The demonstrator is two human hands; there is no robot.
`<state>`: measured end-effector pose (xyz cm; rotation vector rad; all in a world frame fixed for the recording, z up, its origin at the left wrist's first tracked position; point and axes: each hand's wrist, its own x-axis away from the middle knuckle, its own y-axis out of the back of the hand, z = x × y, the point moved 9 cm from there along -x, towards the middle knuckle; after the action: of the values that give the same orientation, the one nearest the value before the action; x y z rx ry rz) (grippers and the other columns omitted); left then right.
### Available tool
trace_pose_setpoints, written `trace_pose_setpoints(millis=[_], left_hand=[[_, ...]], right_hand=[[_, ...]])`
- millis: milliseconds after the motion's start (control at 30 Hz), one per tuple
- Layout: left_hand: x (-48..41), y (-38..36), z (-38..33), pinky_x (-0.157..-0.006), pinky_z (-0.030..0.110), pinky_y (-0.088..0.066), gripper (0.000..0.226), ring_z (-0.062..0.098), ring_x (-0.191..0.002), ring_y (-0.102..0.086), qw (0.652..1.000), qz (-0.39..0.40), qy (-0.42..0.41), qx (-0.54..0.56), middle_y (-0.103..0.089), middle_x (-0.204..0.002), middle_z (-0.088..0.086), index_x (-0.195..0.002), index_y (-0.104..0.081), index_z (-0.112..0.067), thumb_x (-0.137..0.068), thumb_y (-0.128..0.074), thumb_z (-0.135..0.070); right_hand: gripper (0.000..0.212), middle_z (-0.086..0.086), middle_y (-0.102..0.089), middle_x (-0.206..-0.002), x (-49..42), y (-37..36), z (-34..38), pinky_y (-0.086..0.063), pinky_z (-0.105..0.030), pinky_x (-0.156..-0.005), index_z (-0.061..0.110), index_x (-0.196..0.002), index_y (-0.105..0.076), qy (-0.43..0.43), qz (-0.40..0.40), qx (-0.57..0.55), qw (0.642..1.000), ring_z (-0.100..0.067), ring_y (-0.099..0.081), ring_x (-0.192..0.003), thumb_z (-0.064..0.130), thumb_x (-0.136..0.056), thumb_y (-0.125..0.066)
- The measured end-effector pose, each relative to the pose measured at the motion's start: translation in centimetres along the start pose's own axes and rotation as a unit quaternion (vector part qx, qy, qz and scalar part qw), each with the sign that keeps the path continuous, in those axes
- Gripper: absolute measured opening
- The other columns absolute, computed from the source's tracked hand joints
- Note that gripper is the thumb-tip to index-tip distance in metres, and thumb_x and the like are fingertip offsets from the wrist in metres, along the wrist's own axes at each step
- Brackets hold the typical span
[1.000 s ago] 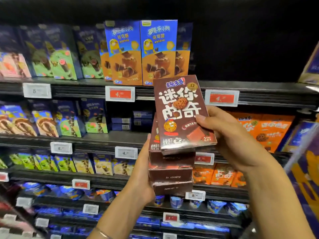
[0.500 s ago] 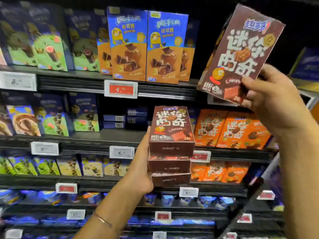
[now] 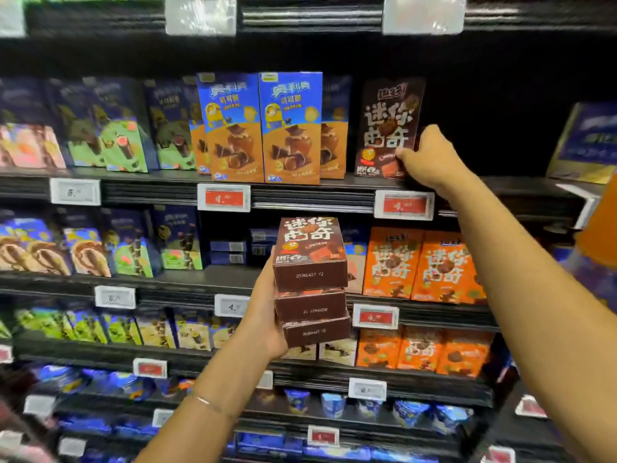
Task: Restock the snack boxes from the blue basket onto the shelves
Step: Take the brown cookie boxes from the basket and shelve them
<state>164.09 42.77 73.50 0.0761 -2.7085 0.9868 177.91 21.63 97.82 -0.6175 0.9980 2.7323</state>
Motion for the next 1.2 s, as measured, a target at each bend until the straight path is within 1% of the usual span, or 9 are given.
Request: trace_pose_setpoints(millis=[67, 133, 267, 467, 700, 833, 900, 1067, 1200], left_hand=[[-0.2, 0.0, 0.3, -0.083, 0.052, -0.062, 0.07, 0.038, -0.097, -0.079, 1.0, 0.009, 0.007, 0.004, -0.08, -0.113, 0.015, -0.113, -0.084, -0.013, -0.086, -0.068, -0.076], [-0.3, 0.1, 0.5, -0.082, 0.052, -0.062, 0.069, 0.037, -0.095, -0.08, 1.0, 0.01, 0.016, 0.003, -0.08, -0.112, 0.015, -0.11, -0.085, -0.013, -0.086, -0.068, -0.076], [-0.6, 0.1, 0.7, -0.084, 0.05, -0.061, 0.062, 0.035, -0.099, -0.079, 1.0, 0.018, 0.015, -0.005, -0.08, -0.114, 0.014, -0.11, -0.085, -0.013, -0.09, -0.067, -0.068], [-0.4, 0.2, 1.4, -0.078, 0.049, -0.062, 0.057, 0.035, -0.09, -0.08, 1.0, -0.001, 0.016, 0.014, -0.081, -0.104, 0.013, -0.102, -0.086, -0.012, -0.09, -0.07, -0.065], [0.2, -0.2, 1.1, -0.08, 0.048, -0.063, 0.063, 0.035, -0.092, -0.08, 1.0, -0.009, 0.02, -0.003, -0.081, -0.108, 0.014, -0.107, -0.085, -0.012, -0.081, -0.079, -0.068], [0.3, -0.2, 0.9, -0.072, 0.046, -0.063, 0.058, 0.032, -0.082, -0.081, 1.0, -0.015, 0.013, 0.007, -0.082, -0.093, 0.011, -0.087, -0.087, -0.015, -0.077, -0.078, -0.072], [0.4, -0.1, 0.8, -0.07, 0.045, -0.064, 0.058, 0.031, -0.08, -0.081, 1.0, -0.015, 0.013, 0.014, -0.082, -0.09, 0.01, -0.083, -0.087, -0.015, -0.078, -0.078, -0.072], [0.6, 0.2, 0.6, -0.069, 0.043, -0.064, 0.058, 0.031, -0.079, -0.08, 0.999, -0.013, 0.018, 0.034, -0.081, -0.09, 0.01, -0.086, -0.087, -0.014, -0.083, -0.076, -0.07], [0.6, 1.4, 0.6, -0.068, 0.044, -0.063, 0.056, 0.032, -0.08, -0.08, 0.999, -0.018, -0.001, 0.048, -0.081, -0.093, 0.01, -0.088, -0.087, -0.014, -0.081, -0.077, -0.069]], right_hand=[[0.041, -0.018, -0.058, -0.138, -1.3, -0.4, -0.2, -0.044, -0.033, -0.088, 0.003, -0.135, -0.048, 0.002, 0.006, 0.03, 1.0, -0.034, -0.058, -0.124, 0.024, -0.101, -0.061], [0.036, -0.02, -0.062, -0.133, -2.6, -1.0, -0.1, -0.047, -0.034, -0.087, 0.002, -0.131, -0.057, 0.009, 0.02, 0.072, 0.997, -0.036, -0.06, -0.119, 0.02, -0.1, -0.059], [0.033, -0.028, -0.058, -0.134, -4.7, -2.6, -0.1, -0.046, -0.041, -0.097, -0.008, -0.127, -0.058, 0.018, 0.056, 0.171, 0.984, -0.041, -0.056, -0.122, 0.011, -0.102, -0.047], [0.043, -0.025, -0.044, -0.151, -7.0, -4.8, 0.2, -0.037, -0.042, -0.114, -0.004, -0.147, -0.043, 0.027, 0.107, 0.208, 0.972, -0.04, -0.045, -0.137, 0.011, -0.106, -0.044], [0.051, -0.021, -0.042, -0.155, -8.9, -6.8, 0.1, -0.035, -0.041, -0.117, 0.002, -0.152, -0.039, 0.037, 0.131, 0.217, 0.967, -0.037, -0.043, -0.14, 0.014, -0.104, -0.054], [0.064, -0.02, -0.033, -0.16, -9.4, -7.2, 0.0, -0.033, -0.043, -0.119, 0.005, -0.158, -0.028, 0.032, 0.124, 0.211, 0.969, -0.036, -0.037, -0.145, 0.019, -0.103, -0.058], [0.063, -0.02, -0.032, -0.161, -9.4, -7.3, -0.2, -0.033, -0.042, -0.119, 0.005, -0.158, -0.027, 0.024, 0.12, 0.219, 0.968, -0.036, -0.037, -0.145, 0.022, -0.104, -0.055], [0.044, -0.025, -0.044, -0.152, -7.4, -6.2, -0.2, -0.035, -0.042, -0.116, -0.003, -0.147, -0.044, -0.011, 0.118, 0.188, 0.975, -0.038, -0.043, -0.139, 0.016, -0.108, -0.044], [0.043, -0.023, -0.057, -0.138, -3.2, -2.9, 1.9, -0.045, -0.041, -0.098, 0.0, -0.137, -0.054, 0.018, 0.062, 0.108, 0.992, -0.037, -0.055, -0.123, 0.026, -0.103, -0.056]])
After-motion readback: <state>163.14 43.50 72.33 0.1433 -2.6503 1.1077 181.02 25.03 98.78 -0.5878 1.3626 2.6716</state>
